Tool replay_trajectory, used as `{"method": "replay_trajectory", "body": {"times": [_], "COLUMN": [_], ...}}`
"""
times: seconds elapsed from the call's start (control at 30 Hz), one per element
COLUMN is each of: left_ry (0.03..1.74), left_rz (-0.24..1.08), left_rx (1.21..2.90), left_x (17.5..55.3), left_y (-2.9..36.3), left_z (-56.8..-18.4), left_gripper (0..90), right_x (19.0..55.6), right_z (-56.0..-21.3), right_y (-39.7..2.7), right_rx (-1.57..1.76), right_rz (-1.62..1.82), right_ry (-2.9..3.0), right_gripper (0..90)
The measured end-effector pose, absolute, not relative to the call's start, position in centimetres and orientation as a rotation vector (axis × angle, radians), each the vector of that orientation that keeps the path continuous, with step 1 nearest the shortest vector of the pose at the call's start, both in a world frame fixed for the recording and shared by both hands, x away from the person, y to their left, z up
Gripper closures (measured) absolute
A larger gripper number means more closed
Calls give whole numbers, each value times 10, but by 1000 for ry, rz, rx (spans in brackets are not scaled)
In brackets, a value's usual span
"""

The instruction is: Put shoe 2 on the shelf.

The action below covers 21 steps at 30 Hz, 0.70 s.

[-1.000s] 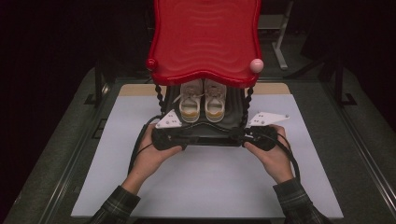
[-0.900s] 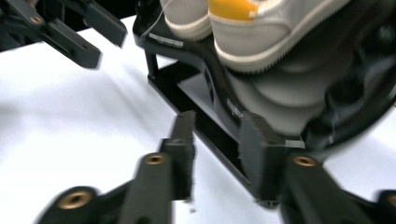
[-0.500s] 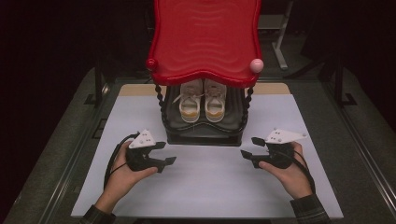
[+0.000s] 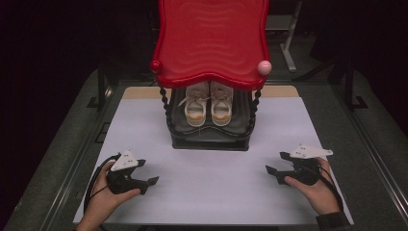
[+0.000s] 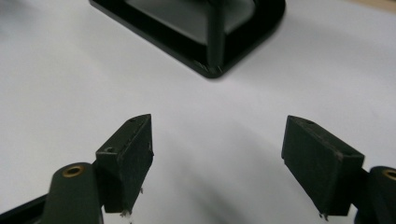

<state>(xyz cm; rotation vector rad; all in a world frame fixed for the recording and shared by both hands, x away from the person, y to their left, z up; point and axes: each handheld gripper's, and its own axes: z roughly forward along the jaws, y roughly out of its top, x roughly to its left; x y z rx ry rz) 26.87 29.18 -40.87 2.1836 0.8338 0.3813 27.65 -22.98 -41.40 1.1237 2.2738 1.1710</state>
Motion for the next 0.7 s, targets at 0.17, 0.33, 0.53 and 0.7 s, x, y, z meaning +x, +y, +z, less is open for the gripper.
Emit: {"method": "replay_trajectory", "body": {"times": [0.17,0.33,0.53,0.7], "left_ry": [874,900,928,954], "left_rz": [385,411,453,422], "left_rx": [2201,2233,2249,2205], "left_x": [265,263,261,262], "left_y": [306,316,323,330], "left_z": [-419,-431,-442,-448], "left_gripper": [192,185,182,162], "right_x": [270,265,261,260], "right_z": [-429,-442,-452,-456], "right_y": [-251,-266,-275,-277], "right_rx": [1212,1244,1264,1275], "right_rz": [1116,1045,992,973], "right_ry": [2262,2258,2258,2258], "right_gripper": [223,209,190,172]}}
